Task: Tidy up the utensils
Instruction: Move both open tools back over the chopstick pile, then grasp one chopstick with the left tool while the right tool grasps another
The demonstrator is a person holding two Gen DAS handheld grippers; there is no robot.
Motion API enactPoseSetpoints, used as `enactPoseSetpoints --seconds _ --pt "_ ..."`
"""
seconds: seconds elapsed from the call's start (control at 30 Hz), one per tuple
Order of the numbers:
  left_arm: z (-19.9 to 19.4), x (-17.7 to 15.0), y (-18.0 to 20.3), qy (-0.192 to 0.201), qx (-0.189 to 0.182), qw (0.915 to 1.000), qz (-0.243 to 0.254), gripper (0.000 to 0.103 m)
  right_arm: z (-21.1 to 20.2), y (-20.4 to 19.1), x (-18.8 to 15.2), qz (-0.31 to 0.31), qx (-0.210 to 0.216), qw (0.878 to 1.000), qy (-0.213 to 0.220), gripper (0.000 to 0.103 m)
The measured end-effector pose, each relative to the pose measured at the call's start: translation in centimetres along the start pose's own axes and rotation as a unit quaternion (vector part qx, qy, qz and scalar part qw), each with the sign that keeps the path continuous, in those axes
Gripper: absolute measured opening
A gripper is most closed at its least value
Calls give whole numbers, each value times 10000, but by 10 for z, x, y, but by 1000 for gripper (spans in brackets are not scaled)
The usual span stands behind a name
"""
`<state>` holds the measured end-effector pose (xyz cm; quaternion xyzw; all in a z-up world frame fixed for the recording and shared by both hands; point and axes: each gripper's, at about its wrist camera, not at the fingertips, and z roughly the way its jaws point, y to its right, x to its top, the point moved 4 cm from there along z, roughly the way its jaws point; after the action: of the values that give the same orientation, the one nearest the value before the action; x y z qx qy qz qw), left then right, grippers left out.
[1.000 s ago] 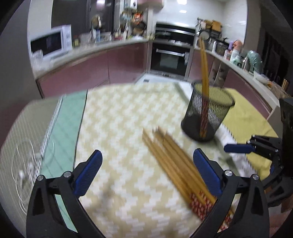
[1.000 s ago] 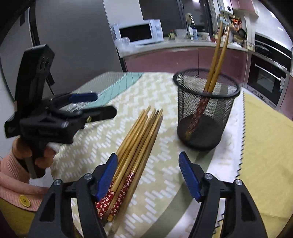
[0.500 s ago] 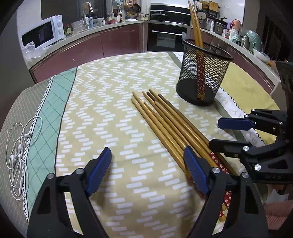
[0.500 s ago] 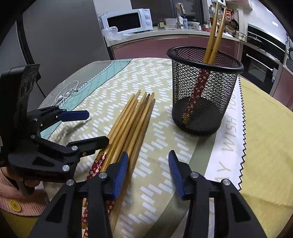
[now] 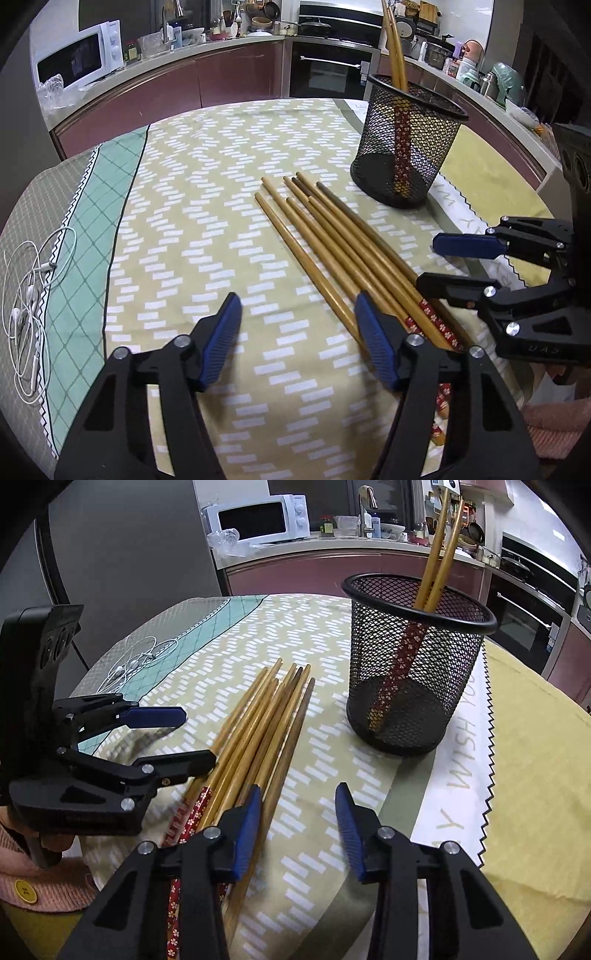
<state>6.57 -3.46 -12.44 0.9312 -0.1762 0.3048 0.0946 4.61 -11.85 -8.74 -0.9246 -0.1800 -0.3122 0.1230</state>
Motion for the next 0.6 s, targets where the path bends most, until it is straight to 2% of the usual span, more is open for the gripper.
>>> enactPoseSetpoints --seconds 0.17,0.3,0.47,0.6 --pt "-1 0 -3 -19 -91 10000 -4 61 -1 2 0 -16 -51 10000 -65 36" --pt "2 3 -1 -42 -43 10000 51 55 2 -3 3 -127 -116 9998 -119 33" --pt "7 12 -3 -75 91 9999 83 39 12 -9 7 -213 -232 9994 -170 24" --pt "9 15 -8 -94 60 9999 -47 21 14 -7 11 -127 -148 9996 -182 18"
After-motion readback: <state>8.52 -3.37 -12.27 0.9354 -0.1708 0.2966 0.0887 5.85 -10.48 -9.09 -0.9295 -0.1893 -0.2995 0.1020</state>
